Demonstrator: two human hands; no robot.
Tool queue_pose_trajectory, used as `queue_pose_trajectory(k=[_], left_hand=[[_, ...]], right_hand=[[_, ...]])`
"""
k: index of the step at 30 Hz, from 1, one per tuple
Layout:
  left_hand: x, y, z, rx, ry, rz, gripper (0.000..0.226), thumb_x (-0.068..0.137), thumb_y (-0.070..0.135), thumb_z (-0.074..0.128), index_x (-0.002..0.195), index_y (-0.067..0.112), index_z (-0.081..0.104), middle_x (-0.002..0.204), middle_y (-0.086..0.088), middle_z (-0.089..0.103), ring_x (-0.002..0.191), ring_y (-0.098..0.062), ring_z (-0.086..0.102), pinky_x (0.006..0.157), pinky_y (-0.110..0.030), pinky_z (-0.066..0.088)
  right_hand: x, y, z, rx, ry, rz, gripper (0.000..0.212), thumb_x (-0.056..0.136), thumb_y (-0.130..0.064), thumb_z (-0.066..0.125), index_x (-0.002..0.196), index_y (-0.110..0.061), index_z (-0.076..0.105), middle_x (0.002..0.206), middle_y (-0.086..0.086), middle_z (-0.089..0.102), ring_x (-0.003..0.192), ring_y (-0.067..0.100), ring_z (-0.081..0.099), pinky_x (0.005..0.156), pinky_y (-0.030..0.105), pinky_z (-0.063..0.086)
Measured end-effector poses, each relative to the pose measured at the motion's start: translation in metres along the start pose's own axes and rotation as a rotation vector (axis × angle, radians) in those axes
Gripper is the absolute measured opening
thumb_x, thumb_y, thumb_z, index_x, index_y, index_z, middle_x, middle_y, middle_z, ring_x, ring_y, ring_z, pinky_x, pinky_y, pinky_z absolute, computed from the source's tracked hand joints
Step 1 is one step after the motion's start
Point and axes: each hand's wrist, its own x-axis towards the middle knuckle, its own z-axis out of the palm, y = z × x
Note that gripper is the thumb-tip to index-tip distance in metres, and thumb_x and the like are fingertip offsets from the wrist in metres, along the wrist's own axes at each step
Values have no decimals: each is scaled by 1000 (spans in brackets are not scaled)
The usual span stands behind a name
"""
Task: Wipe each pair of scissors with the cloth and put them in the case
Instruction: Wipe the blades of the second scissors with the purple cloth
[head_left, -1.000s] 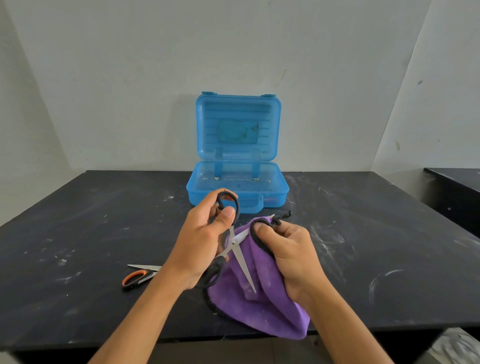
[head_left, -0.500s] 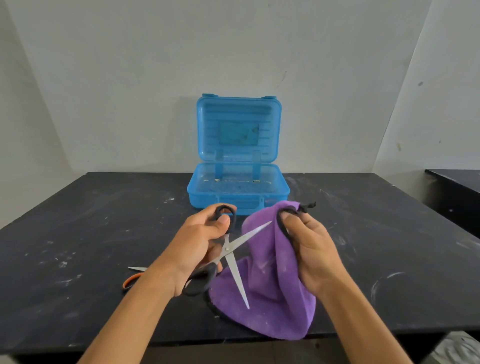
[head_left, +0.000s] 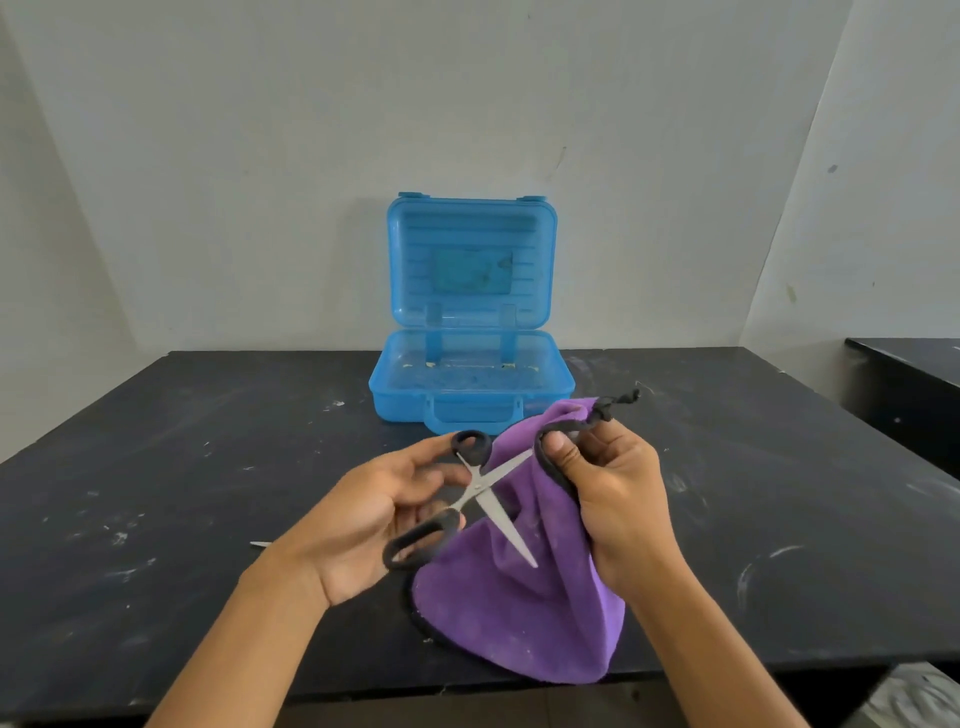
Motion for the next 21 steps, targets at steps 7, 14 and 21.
queue_pose_trajectory(k=[7, 14, 21], left_hand=[[-2, -16, 6, 454, 151, 260, 59, 80, 15, 79, 129, 44, 63, 97, 3, 74, 70, -20, 71, 61, -22, 57], [7, -27, 22, 775, 280, 453, 27, 90, 30, 70, 117, 30, 72, 104, 11, 76, 99, -8, 71, 86, -25, 56], [8, -27, 27, 711, 285, 592, 16, 98, 17, 62, 107, 22, 74, 92, 3, 76, 90, -13, 72, 74, -21, 56]], right_hand=[[0, 2, 9, 126, 126, 88, 15, 95, -10, 74, 83, -14, 82, 87, 17, 80, 81, 31, 77, 76, 40, 66], [-1, -1, 13, 337, 141, 239, 19, 91, -17, 74, 102, -2, 81, 105, 25, 80, 98, 43, 78, 87, 57, 65], [0, -4, 7, 202, 59, 159, 27, 85, -24, 78, 107, -8, 79, 106, 17, 81, 101, 34, 79, 92, 47, 63]])
